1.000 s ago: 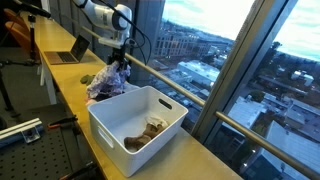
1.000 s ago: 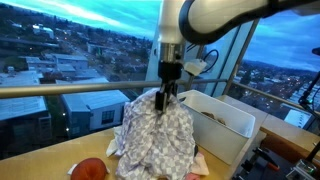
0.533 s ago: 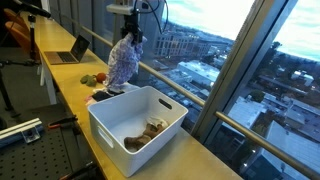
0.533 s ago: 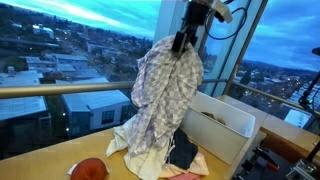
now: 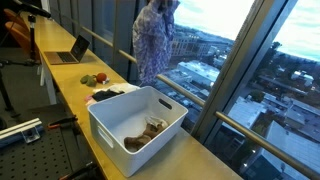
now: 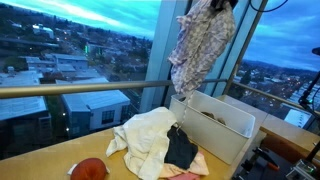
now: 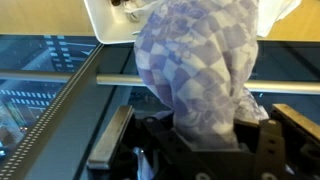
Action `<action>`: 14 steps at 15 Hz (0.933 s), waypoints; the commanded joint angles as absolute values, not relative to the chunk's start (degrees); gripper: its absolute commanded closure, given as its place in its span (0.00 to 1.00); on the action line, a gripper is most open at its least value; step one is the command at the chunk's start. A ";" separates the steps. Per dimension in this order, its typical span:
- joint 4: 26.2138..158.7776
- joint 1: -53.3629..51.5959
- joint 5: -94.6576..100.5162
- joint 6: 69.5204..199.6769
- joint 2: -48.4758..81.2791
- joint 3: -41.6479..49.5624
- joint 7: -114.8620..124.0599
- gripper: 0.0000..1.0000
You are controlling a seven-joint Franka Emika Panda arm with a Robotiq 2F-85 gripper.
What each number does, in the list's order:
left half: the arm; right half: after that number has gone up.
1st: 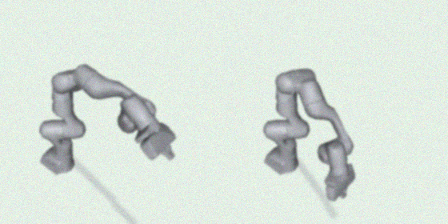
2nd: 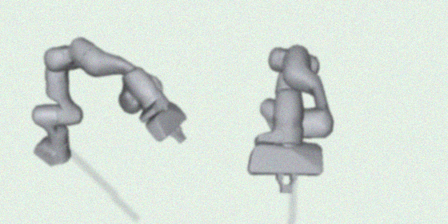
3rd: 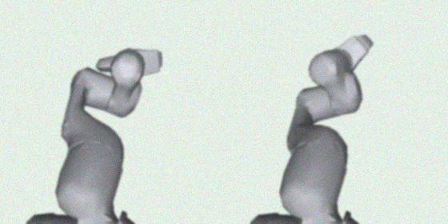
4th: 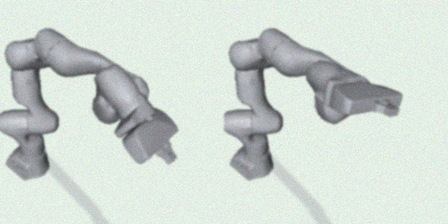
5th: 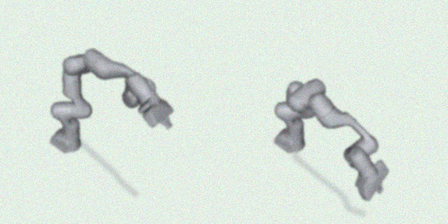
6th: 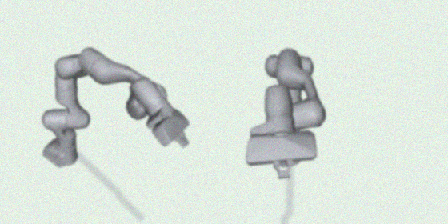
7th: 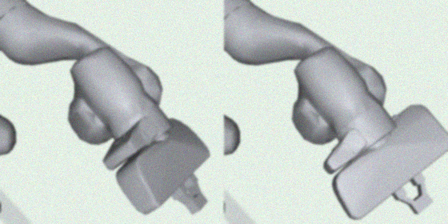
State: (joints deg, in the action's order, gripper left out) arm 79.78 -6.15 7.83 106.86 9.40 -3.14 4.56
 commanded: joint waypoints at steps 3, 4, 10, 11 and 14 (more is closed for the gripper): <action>79.64 2.77 1.62 105.98 6.82 3.02 -1.48 1.00; 79.73 4.35 0.69 106.07 7.28 4.03 -2.61 1.00; 85.65 9.17 -2.65 108.43 9.08 6.02 -5.61 1.00; 86.88 8.81 -2.65 108.85 9.24 5.89 -5.40 1.00; 90.38 7.14 -2.20 110.22 9.34 4.59 -4.84 1.00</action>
